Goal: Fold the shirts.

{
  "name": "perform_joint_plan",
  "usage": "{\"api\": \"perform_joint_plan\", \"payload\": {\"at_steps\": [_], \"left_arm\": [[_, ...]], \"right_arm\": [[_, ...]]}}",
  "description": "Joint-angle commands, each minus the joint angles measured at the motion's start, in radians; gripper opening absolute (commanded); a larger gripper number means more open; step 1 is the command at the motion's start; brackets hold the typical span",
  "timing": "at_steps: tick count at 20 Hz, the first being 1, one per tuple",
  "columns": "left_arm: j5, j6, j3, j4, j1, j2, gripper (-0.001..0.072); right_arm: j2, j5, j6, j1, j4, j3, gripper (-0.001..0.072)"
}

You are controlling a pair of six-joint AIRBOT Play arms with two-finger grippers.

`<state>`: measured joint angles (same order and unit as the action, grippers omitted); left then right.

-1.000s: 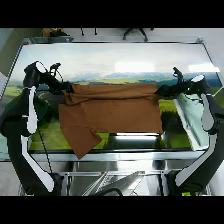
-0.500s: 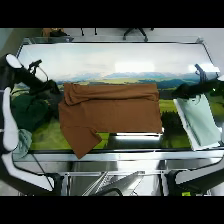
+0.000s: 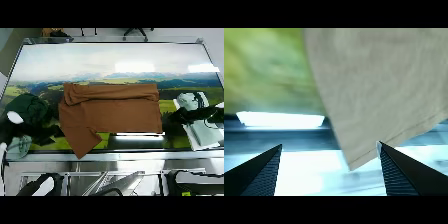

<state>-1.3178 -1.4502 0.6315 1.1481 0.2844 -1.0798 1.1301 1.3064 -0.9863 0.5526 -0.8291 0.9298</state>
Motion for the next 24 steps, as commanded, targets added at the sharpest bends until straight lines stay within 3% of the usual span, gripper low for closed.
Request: {"api": "perform_joint_plan", "payload": {"at_steps": [1, 6, 9, 12, 13, 14, 23, 24], "left_arm": [[0.164, 0.074, -0.182, -0.138, 0.006, 0.03, 0.0656], [0.273, 0.153, -0.159, -0.271, -0.137, -0.151, 0.0655], [0.262, 0.159, -0.064, -0.283, -0.209, -0.238, 0.0646], [0.228, 0.159, 0.005, -0.255, -0.218, -0.259, 0.0289], [0.21, 0.159, 0.019, -0.225, -0.218, -0.258, 0.0091], [0.192, 0.159, 0.027, -0.195, -0.218, -0.258, 0.0015], [0.133, 0.16, 0.035, -0.174, -0.202, -0.255, 0.0015], [0.129, 0.163, 0.036, -0.172, -0.194, -0.241, 0.0015]], "right_arm": [[-0.01, -0.023, 0.014, -0.001, 0.031, -0.047, 0.0363], [-0.008, -0.024, 0.022, -0.007, 0.047, -0.047, 0.0364], [-0.008, -0.018, 0.032, -0.006, 0.043, -0.047, 0.0364], [-0.008, -0.02, 0.024, -0.006, 0.035, -0.069, 0.0364], [-0.008, -0.023, 0.021, -0.006, 0.036, -0.092, 0.0363], [-0.008, -0.034, 0.021, -0.006, 0.036, -0.121, 0.0363], [0.075, -0.155, 0.038, -0.164, 0.062, -0.202, 0.0361], [0.077, -0.151, 0.053, -0.202, 0.078, -0.201, 0.0297]]}}
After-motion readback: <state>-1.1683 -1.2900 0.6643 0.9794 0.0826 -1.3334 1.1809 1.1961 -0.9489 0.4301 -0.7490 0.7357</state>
